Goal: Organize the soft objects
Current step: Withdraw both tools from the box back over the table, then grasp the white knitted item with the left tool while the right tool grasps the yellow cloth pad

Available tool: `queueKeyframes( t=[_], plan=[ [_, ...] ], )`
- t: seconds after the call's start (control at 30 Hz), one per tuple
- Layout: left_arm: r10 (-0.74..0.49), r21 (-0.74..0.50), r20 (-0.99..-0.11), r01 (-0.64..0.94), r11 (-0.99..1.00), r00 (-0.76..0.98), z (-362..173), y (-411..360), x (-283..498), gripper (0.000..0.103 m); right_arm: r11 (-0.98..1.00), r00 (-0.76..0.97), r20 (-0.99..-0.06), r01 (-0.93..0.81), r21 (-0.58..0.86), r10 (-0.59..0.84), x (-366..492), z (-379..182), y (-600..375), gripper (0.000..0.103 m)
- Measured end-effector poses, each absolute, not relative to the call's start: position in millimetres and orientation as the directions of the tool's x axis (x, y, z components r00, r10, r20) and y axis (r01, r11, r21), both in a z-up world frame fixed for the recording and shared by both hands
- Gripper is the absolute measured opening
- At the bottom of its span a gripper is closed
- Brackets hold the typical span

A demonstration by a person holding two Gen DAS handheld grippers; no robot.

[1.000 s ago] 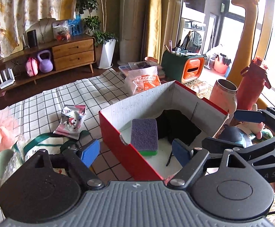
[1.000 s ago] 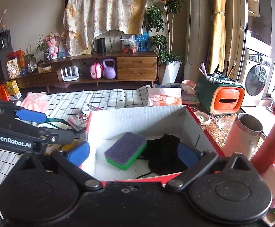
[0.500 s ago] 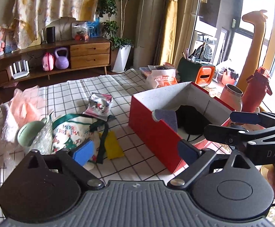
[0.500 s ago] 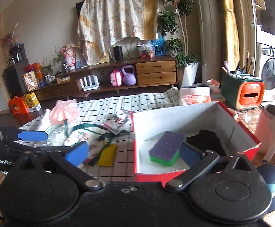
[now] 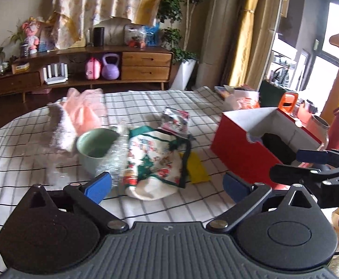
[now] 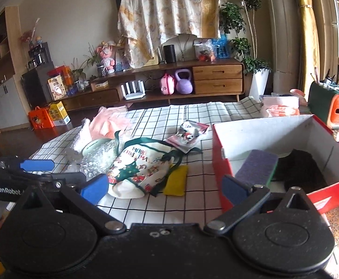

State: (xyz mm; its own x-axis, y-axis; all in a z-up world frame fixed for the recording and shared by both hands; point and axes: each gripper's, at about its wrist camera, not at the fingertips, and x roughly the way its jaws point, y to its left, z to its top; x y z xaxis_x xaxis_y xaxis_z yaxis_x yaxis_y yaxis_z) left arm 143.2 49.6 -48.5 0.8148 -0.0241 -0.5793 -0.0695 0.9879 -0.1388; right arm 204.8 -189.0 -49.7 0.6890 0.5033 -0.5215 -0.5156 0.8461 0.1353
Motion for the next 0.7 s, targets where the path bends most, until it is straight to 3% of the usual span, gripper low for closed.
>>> queueKeyframes(
  t=[0.27, 0.7],
  plan=[
    [0.075, -0.15, -0.535, -0.182, 0.972, 0.842, -51, 105, 150, 0.102, 0.831, 0.652, -0.578, -0.551, 0.084, 0.491, 218, -73, -154, 0.099],
    [0.308, -0.097, -0.555, -0.429, 0.898, 0.772, -74, 179, 211, 0.102, 0.849, 0.622, -0.676, -0.529, 0.011, 0.396, 272, -130, -112, 0.077]
  ],
)
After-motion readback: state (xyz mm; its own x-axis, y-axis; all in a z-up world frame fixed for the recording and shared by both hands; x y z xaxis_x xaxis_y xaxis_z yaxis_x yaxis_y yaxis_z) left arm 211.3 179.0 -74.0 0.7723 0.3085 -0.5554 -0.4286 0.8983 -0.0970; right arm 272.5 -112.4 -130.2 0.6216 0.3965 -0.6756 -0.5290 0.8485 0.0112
